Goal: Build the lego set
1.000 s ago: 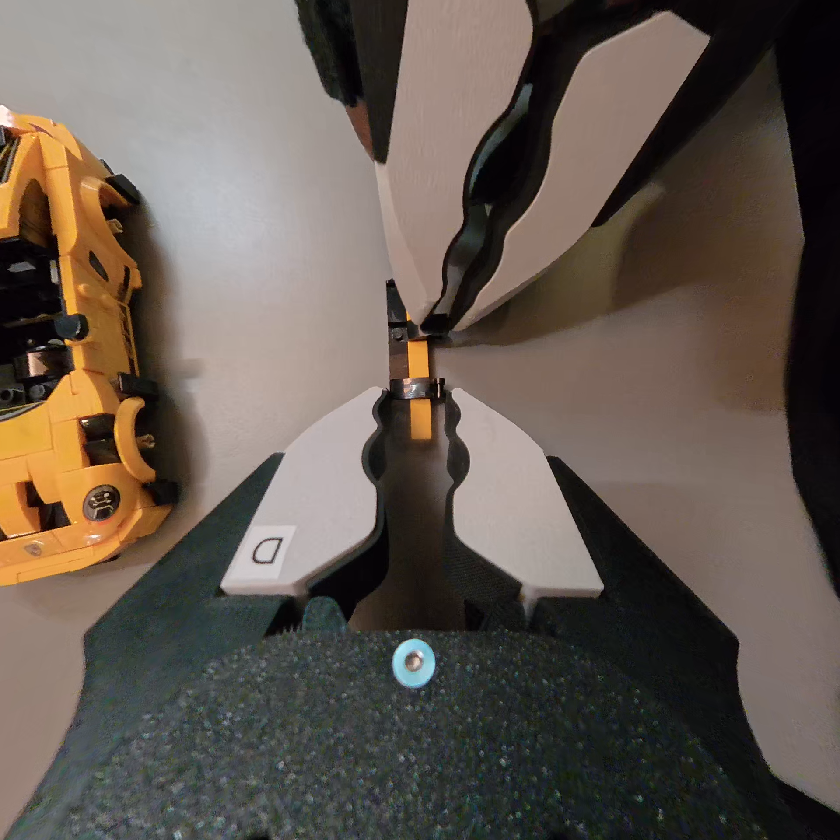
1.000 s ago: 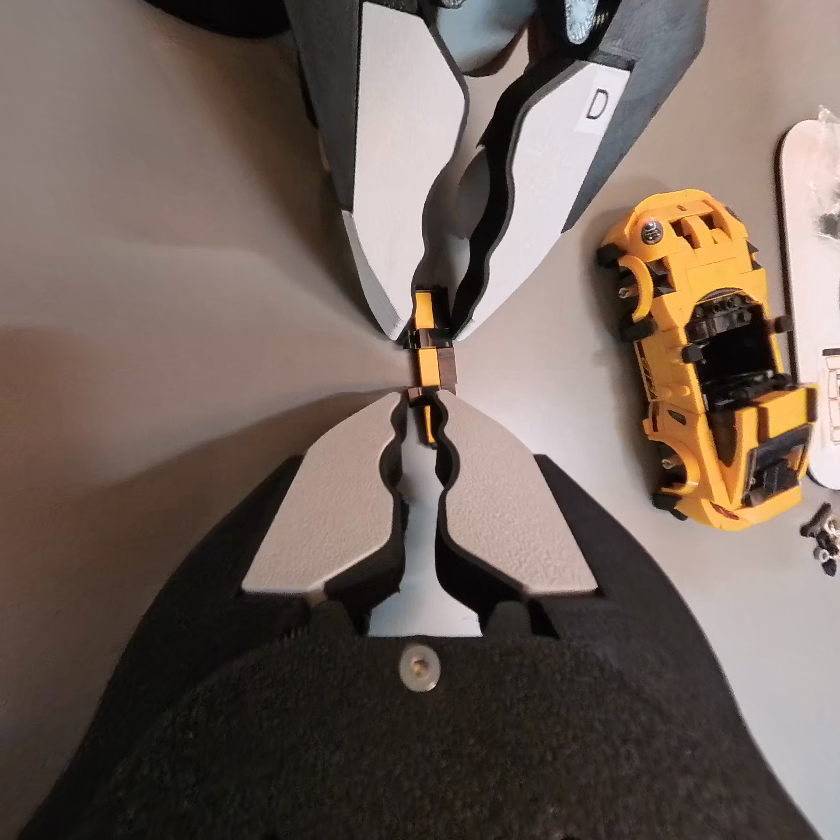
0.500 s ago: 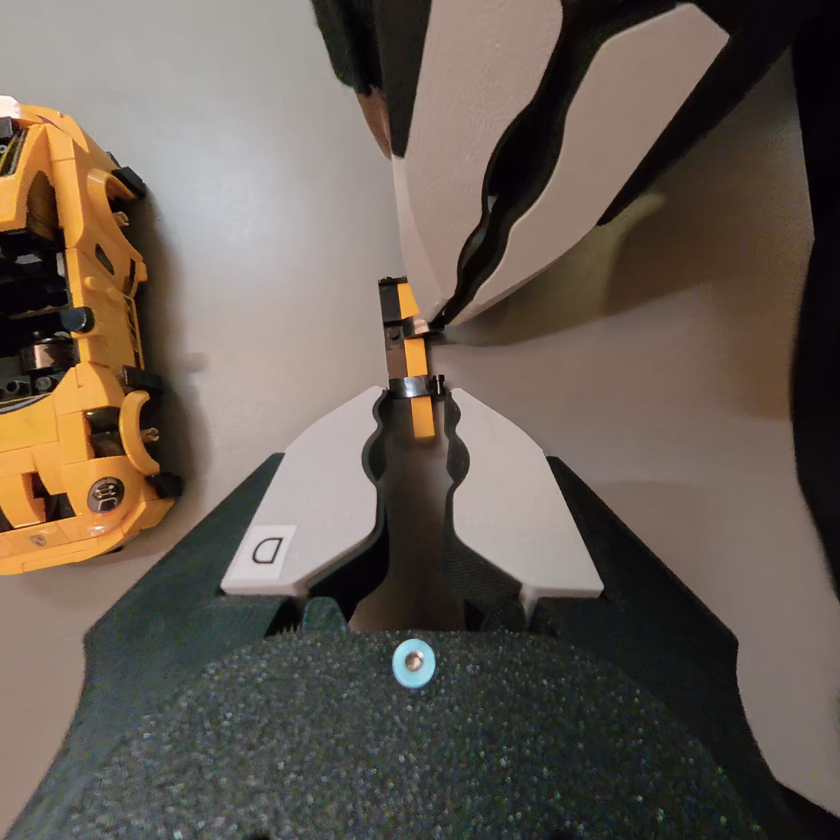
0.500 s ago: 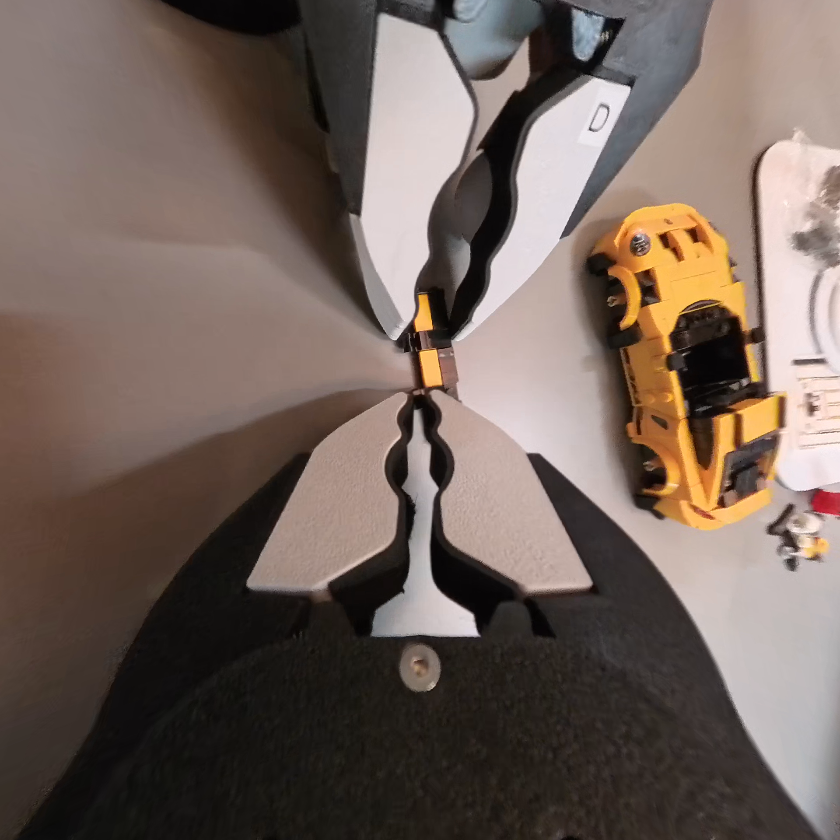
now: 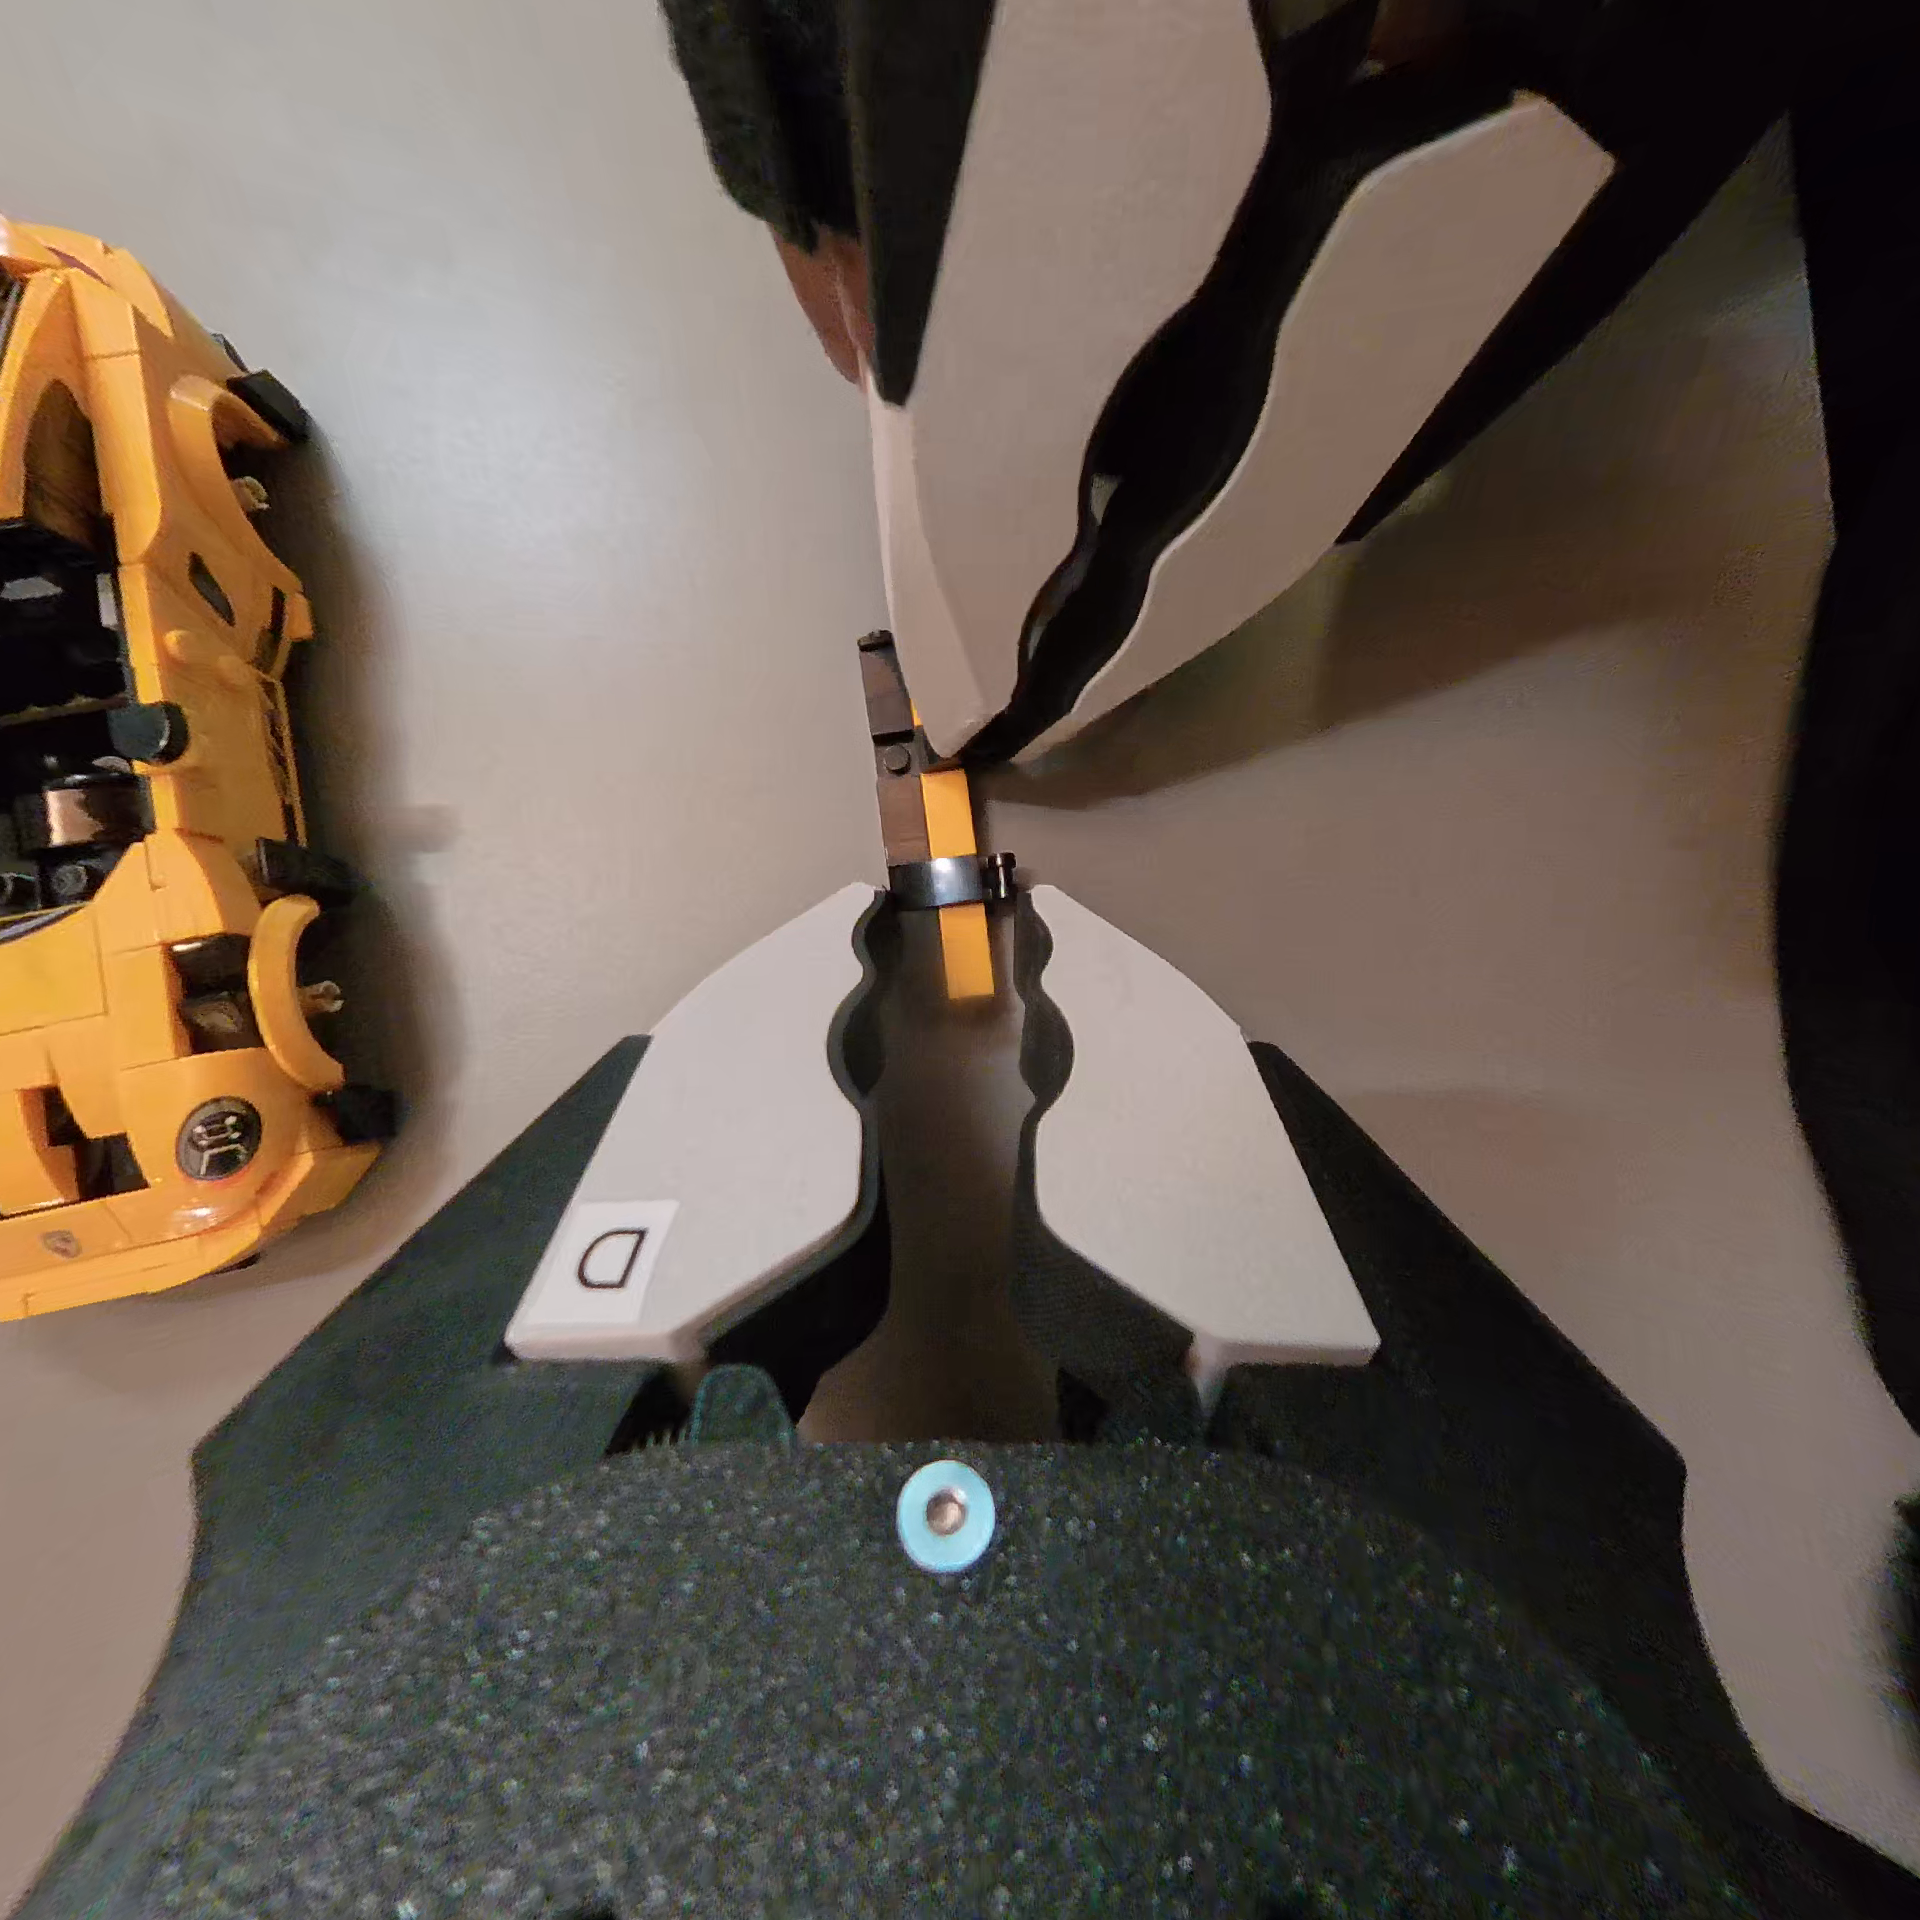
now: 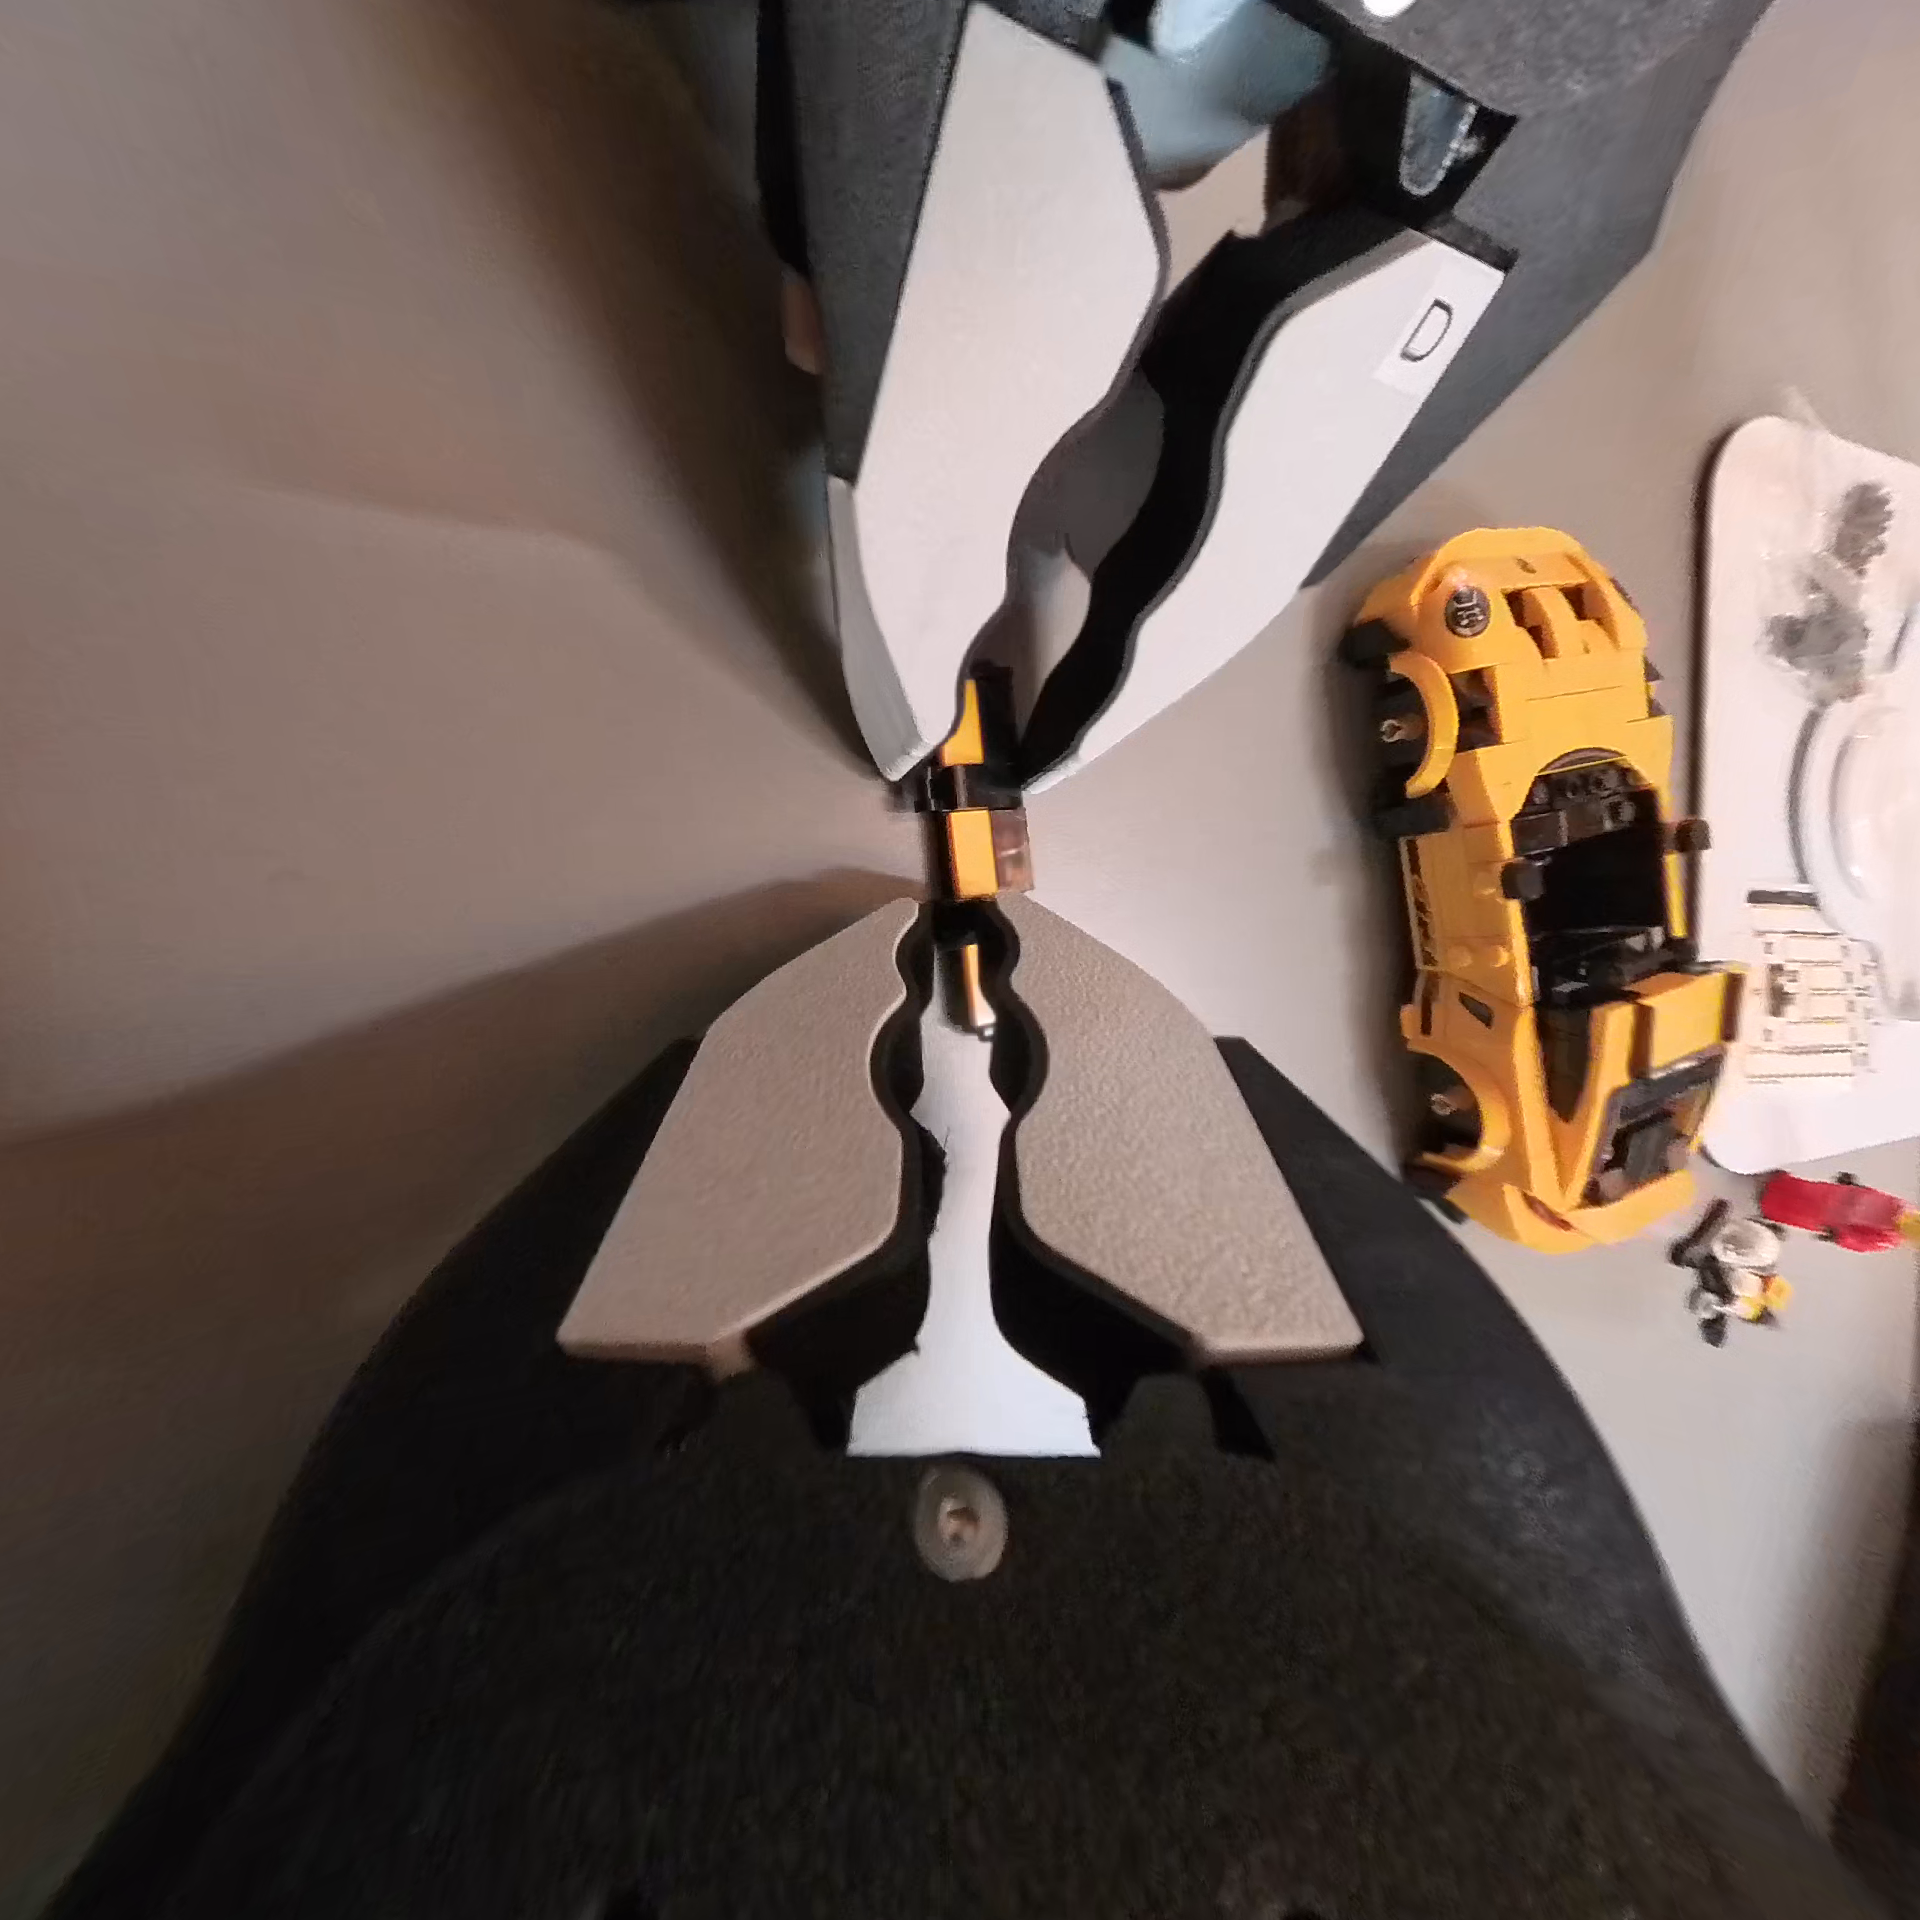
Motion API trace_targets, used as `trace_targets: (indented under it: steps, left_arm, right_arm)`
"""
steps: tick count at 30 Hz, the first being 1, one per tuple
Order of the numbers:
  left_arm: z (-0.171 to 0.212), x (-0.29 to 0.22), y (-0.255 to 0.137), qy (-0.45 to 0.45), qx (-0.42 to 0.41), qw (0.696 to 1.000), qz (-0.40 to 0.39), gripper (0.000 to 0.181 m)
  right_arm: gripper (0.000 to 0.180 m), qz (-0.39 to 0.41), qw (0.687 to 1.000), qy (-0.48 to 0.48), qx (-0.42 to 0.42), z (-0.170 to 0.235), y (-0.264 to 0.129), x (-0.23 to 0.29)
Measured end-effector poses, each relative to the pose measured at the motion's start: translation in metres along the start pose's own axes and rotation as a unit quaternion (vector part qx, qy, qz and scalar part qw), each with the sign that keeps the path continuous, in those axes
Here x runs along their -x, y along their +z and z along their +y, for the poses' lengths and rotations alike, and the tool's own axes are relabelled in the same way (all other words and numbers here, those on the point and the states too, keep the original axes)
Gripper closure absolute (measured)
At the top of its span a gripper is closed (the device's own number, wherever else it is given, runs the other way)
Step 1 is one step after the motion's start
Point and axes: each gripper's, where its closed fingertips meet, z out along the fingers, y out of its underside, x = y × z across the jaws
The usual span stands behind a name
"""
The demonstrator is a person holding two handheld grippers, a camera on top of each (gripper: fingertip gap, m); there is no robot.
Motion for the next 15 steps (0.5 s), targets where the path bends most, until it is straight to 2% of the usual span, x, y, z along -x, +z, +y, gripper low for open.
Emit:
trace_targets:
  steps: [10,15]
  left_arm:
    - [0.0005,0.0001,0.0,0.009,0.002,1.0,-0.005,0.162]
    - [0.0008,-0.0005,-0.0003,0.009,0.003,1.0,-0.004,0.163]
  right_arm:
    - [0.173,-0.065,0.995,0.073,-0.034,-0.0021,-0.0028,-0.0005]
    - [0.172,-0.068,0.994,0.081,-0.039,-0.0034,-0.0029,-0.0001]
